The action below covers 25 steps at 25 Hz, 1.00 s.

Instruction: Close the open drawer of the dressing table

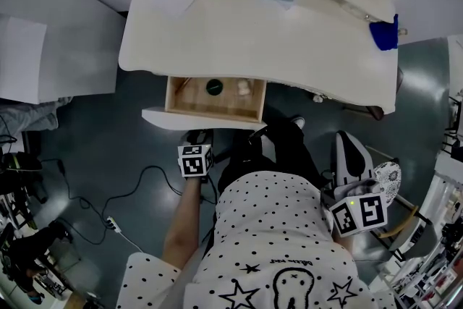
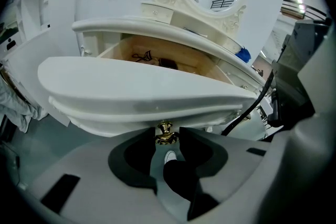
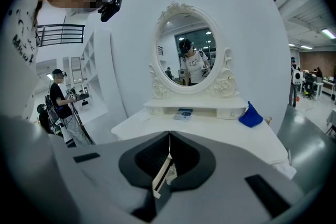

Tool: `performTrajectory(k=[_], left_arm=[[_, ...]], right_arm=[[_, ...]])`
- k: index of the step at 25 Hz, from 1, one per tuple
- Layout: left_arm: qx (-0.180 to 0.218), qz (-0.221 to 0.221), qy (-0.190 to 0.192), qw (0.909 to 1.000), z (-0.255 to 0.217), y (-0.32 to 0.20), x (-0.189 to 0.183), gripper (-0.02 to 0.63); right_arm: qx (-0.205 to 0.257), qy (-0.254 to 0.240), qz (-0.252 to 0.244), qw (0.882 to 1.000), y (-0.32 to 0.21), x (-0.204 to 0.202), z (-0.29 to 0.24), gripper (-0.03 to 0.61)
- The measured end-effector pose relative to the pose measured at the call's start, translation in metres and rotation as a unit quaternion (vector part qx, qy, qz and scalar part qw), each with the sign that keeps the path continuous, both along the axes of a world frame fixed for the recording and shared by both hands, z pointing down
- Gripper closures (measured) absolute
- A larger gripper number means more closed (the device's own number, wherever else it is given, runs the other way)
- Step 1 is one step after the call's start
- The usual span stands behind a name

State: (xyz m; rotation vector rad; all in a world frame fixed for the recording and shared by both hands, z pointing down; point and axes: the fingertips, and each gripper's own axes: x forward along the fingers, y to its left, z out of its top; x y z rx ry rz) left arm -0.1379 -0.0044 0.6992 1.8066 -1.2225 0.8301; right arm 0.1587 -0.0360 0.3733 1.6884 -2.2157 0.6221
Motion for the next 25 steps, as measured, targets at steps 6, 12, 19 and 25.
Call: performTrajectory(k=[6, 12, 19, 25], left_arm=[[0.002, -0.008, -0.001, 1.0000, 0.001, -0.005, 0.000, 0.462], [0.000, -0.011, 0.005, 0.9999, 0.003, -0.016, 0.001, 0.462], [0.005, -0.015, 0.005, 0.9999, 0.002, -0.034, 0.006, 0.462], [0.012, -0.015, 0.004, 0.9998, 0.001, -0.049, 0.008, 0.462]], right_arm=[[0.003, 0.000, 0.004, 1.000, 0.000, -0.002, 0.000, 0.569], [0.004, 0.004, 0.013, 1.000, 0.002, 0.003, -0.001, 0.569], [0.008, 0.006, 0.027, 1.000, 0.006, 0.012, -0.004, 0.569], [0.013, 0.006, 0.035, 0.999, 0.007, 0.016, -0.007, 0.569]])
